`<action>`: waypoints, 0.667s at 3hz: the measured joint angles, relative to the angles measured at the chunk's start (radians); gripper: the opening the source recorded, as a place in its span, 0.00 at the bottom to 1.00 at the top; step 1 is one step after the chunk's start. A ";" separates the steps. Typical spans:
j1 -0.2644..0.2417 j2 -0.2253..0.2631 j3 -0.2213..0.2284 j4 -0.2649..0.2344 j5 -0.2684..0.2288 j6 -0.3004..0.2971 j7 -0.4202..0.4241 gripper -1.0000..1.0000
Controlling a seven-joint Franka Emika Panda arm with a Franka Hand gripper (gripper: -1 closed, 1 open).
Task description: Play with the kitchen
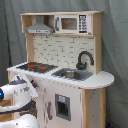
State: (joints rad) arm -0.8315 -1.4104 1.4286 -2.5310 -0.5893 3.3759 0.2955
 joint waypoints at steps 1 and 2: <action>0.001 0.000 0.000 0.000 0.000 0.000 0.101 0.00; 0.002 0.000 0.000 -0.001 0.000 0.000 0.210 0.00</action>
State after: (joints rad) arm -0.8298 -1.4104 1.4284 -2.5320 -0.5893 3.3759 0.5050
